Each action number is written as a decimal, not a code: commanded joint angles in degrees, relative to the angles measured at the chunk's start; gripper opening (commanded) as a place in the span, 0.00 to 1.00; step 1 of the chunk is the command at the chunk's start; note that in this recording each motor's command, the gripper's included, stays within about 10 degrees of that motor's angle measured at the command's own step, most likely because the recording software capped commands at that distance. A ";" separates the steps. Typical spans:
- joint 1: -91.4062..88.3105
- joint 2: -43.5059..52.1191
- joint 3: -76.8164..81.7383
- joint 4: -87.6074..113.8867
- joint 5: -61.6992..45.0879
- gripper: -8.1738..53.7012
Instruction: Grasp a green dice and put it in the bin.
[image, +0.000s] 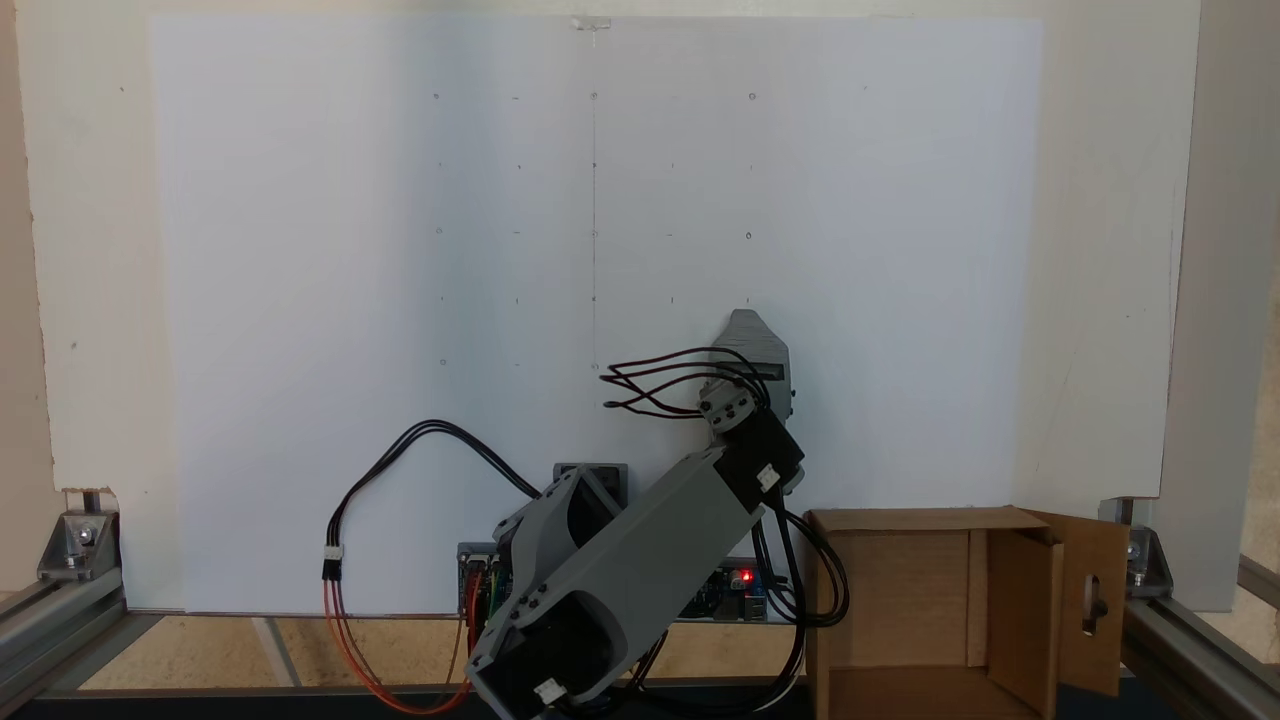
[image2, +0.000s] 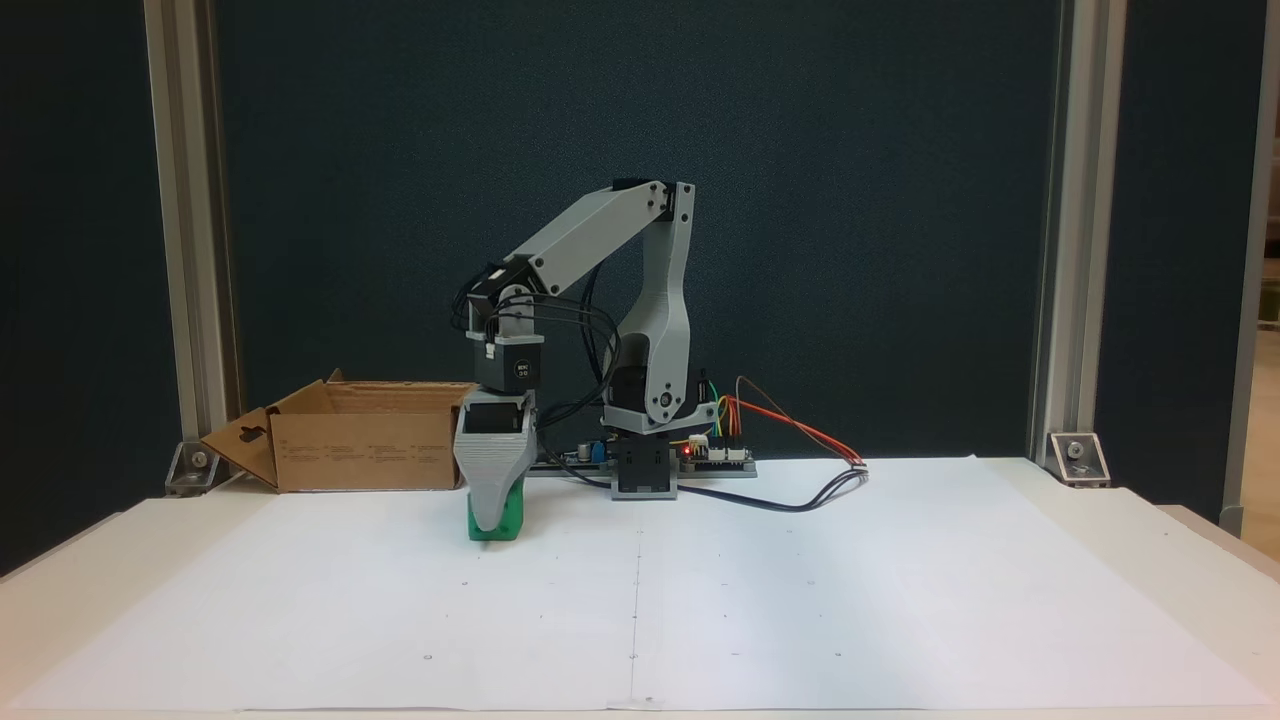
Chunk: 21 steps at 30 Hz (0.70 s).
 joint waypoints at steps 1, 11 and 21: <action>0.00 0.09 -1.23 -0.18 -4.13 0.83; 0.00 -1.05 -1.23 -2.99 -4.13 0.81; 0.00 -1.76 -1.23 -3.25 -1.67 0.57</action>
